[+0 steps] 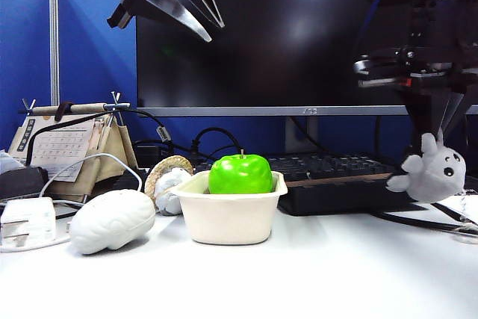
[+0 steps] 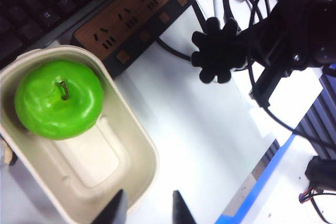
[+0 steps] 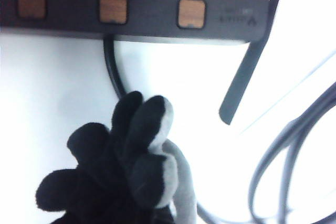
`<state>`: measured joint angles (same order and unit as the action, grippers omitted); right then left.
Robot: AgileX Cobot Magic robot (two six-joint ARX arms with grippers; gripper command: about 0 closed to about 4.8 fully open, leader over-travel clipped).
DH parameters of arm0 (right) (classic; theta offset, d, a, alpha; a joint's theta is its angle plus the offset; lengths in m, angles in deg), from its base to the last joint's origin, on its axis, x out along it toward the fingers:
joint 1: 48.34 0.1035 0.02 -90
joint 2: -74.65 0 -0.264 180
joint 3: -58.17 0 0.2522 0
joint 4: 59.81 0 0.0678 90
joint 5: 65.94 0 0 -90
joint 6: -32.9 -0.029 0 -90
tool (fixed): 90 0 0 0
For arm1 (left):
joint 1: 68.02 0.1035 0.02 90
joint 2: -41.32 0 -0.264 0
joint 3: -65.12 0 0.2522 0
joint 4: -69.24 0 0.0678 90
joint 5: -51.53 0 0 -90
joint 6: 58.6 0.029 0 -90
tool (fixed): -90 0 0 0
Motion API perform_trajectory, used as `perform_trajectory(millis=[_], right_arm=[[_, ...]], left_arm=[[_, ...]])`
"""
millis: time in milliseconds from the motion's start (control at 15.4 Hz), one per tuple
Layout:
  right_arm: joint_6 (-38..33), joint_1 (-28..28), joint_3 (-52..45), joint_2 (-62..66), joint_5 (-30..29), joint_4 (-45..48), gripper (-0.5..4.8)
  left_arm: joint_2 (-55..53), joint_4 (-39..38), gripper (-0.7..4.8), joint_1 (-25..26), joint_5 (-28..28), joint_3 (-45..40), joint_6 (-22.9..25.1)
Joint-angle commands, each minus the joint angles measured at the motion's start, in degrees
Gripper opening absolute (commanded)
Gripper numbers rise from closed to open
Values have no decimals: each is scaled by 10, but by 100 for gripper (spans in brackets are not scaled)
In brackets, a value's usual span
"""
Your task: Place the tilting octopus upright.
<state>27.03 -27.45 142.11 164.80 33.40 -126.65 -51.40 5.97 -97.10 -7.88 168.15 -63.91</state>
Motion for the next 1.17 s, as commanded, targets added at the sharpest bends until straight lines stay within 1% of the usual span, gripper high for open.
perform_trajectory(millis=[65, 261, 456, 521, 586, 651, 847, 912, 977, 1107, 1172], right_arm=[[19, 44, 2, -2, 123, -20, -6], [42, 99, 2, -2, 228, -9, -6], [82, 132, 1, -1, 283, 26, -6], [104, 141, 1, 3, 310, 37, -6], [156, 154, 1, 15, 364, 46, -6], [180, 156, 1, 24, 387, 47, -6], [209, 156, 1, 53, 431, 25, -6], [221, 156, 1, 60, 436, 17, -6], [240, 164, 0, 64, 442, 14, -6], [276, 187, 0, 68, 476, 8, -6], [290, 199, 0, 70, 482, 6, -6]], left_arm=[[2, 3, 121, 0, 1, 1, 9], [2, 4, 121, 0, 1, 1, 9], [2, 3, 121, 0, 1, 1, 8], [2, 3, 121, 0, 1, 1, 8], [2, 2, 121, 0, 2, 1, 8], [2, 2, 121, 0, 2, 1, 8], [2, -7, 121, 0, 3, 1, 8], [2, -10, 121, 0, 3, 1, 8], [2, -10, 121, 0, 3, 1, 8], [2, -9, 121, 0, 2, 1, 8], [2, -9, 121, 0, 2, 1, 8]])
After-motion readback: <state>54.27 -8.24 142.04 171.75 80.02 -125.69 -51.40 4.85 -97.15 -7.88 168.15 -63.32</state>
